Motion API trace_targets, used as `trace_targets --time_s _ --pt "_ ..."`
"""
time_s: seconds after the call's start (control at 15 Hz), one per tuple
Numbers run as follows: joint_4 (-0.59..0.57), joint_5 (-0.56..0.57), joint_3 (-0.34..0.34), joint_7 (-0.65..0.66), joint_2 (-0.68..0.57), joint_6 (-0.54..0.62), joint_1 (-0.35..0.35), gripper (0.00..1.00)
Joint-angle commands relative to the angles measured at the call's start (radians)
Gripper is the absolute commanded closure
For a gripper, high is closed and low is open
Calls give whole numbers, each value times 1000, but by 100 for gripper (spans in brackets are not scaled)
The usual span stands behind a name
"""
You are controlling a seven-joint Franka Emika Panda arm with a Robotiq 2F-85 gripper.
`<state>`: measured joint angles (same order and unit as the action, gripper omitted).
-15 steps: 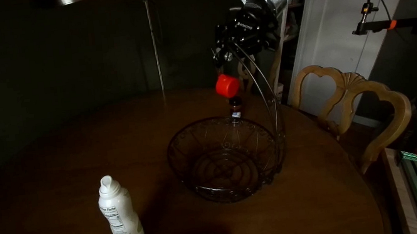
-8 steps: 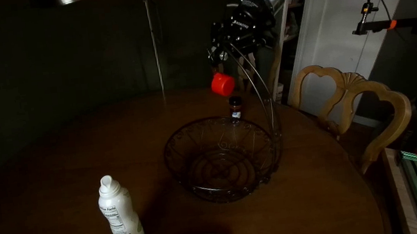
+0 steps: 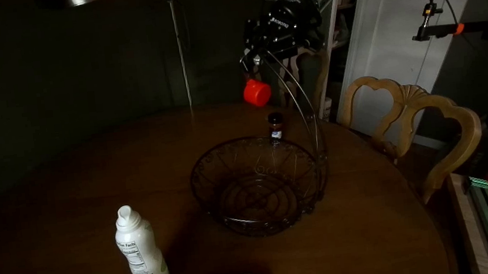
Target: Unhook the measuring cup from where it is hanging
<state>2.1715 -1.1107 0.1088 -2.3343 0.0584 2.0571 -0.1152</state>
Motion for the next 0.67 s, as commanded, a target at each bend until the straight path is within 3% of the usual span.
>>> trace_targets --time_s 0.0,0.6 --pt "11 -8 -5 -8 22 44 10 99" --pt "21 -25 -25 41 25 206 32 99"
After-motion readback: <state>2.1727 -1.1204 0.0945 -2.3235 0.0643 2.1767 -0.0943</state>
